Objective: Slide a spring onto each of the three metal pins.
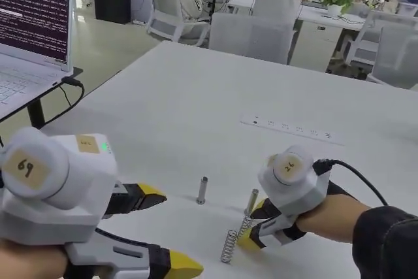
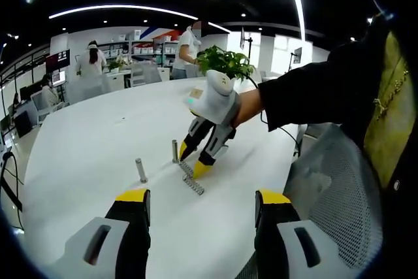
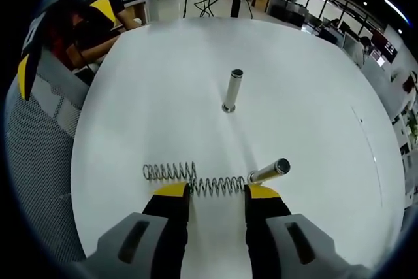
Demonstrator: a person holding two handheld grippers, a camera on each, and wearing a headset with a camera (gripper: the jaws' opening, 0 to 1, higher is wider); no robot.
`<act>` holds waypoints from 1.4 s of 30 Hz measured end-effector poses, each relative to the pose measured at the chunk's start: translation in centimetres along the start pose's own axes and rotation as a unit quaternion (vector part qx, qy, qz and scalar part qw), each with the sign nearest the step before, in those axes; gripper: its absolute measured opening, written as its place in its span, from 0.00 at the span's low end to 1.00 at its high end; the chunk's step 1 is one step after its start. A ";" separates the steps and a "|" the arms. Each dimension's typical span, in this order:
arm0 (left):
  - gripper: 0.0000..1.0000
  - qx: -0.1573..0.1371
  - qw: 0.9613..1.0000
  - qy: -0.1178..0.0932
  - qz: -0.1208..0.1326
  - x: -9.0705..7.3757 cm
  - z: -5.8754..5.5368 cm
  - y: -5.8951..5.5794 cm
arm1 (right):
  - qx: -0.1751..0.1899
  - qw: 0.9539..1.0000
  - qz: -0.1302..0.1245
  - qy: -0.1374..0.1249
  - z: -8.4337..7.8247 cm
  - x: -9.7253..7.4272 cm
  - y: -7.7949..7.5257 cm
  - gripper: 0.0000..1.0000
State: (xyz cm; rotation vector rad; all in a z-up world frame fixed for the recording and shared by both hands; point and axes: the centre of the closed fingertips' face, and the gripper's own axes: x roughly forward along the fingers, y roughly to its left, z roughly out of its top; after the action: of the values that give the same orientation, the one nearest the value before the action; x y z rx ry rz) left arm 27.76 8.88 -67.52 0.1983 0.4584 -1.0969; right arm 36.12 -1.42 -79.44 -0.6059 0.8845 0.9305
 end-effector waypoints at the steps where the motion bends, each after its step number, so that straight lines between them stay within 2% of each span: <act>1: 0.61 0.000 1.000 0.000 0.000 0.0 0.0 0.0 | 0.000 1.000 0.000 0.000 0.0 0.0 0.0 0.31; 19: 0.59 0.000 1.000 0.001 -0.006 0.2 0.0 -0.1 | -0.007 1.000 0.009 0.003 -0.6 -1.1 1.4 0.31; 31: 0.59 0.000 1.000 0.002 -0.012 0.4 0.2 -0.3 | -0.028 1.000 0.012 -0.005 -0.5 -3.3 2.6 0.30; 33: 0.58 0.000 1.000 0.001 -0.015 0.5 0.4 -0.4 | -0.031 0.999 0.012 -0.008 -0.4 -3.8 2.7 0.30; 42: 0.56 -0.031 0.999 -0.007 -0.043 1.3 1.8 0.0 | -0.062 0.998 0.003 -0.023 0.7 -5.8 3.4 0.30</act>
State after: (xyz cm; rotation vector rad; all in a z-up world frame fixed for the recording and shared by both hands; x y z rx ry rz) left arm 28.73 7.12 -66.50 0.1170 0.4917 -1.1657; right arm 31.60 -1.68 -74.35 -0.6847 0.7916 1.0061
